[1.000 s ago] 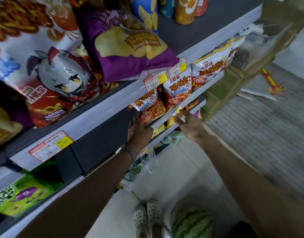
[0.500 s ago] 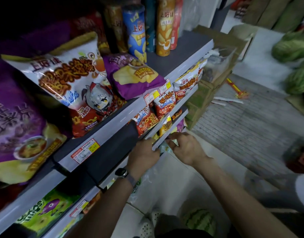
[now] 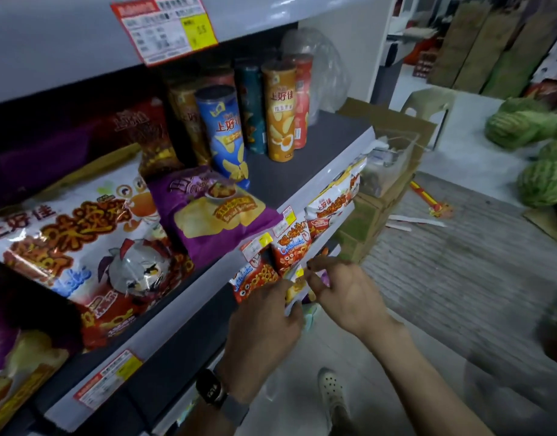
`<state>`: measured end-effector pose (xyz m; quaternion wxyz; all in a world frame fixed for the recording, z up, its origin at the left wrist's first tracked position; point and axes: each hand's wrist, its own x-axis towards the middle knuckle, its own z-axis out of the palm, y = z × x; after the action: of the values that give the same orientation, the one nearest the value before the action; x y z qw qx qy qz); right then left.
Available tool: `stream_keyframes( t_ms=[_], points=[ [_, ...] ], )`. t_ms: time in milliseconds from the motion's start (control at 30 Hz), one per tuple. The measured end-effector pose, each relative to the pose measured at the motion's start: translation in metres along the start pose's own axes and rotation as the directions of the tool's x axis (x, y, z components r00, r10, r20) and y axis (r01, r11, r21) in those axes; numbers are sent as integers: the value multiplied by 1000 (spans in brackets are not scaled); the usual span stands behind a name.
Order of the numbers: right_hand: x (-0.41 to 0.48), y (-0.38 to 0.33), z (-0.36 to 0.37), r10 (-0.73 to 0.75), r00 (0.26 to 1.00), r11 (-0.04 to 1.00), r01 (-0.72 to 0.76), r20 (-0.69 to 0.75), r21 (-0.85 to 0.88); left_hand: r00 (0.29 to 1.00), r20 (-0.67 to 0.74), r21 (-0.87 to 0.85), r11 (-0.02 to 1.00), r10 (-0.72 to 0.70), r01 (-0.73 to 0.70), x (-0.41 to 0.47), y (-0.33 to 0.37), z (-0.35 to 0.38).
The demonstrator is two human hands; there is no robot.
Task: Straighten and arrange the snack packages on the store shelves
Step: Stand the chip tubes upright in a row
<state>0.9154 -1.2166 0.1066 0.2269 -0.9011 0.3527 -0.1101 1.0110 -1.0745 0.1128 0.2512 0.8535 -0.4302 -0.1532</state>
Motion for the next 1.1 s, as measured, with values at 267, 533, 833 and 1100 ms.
stream_keyframes(
  t_ms=[267, 533, 833, 1100],
  points=[
    [129, 37, -58, -115, 988, 984, 128, -106, 122, 966, -259, -46, 998, 17, -30, 113, 76, -24],
    [255, 73, -82, -251, 951, 896, 299, -180, 329, 862, -452, -278, 954, -232, 111, 240, 99, -27],
    [358, 72, -86, -236, 971, 780, 175, 23, 601, 675, -520, -521, 821, -523, 235, 320, 85, -1],
    [401, 72, -62, -375, 920, 713, 208, 114, 670, 650, -578, -469, 853, -493, 230, 336, 73, 8]
  ],
)
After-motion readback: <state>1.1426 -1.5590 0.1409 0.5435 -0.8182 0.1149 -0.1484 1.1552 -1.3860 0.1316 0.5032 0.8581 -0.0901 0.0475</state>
